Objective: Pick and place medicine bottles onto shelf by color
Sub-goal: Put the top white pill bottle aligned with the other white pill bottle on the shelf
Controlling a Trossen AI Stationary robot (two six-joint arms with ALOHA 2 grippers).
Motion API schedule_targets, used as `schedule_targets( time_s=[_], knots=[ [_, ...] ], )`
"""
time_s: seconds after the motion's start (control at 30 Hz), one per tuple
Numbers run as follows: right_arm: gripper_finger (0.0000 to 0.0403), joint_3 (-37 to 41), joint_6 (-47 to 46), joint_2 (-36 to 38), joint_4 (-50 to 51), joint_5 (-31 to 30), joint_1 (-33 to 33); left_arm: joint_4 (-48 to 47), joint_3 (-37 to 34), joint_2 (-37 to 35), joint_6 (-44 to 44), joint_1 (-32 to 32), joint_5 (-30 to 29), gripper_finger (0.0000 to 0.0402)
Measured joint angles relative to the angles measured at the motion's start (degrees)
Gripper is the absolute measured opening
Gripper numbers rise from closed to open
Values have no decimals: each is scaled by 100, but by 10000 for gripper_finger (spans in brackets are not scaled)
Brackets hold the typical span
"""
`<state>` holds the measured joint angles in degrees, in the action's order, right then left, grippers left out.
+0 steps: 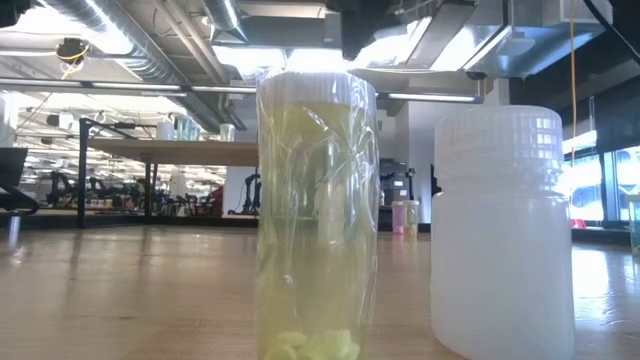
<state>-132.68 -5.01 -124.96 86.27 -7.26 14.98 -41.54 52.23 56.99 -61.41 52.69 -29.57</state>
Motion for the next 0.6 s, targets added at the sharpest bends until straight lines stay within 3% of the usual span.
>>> schedule_targets(
  time_s=[0.33, 0.6],
  knots=[
    [239, -2, -270, 756, 131, -71, 21, 9, 0, 1, 7, 0, 1, 219],
    [239, -3, -576, 904, -10, -563, 350, 9, 0, 0, 18, 2, 1, 219]
  ],
)
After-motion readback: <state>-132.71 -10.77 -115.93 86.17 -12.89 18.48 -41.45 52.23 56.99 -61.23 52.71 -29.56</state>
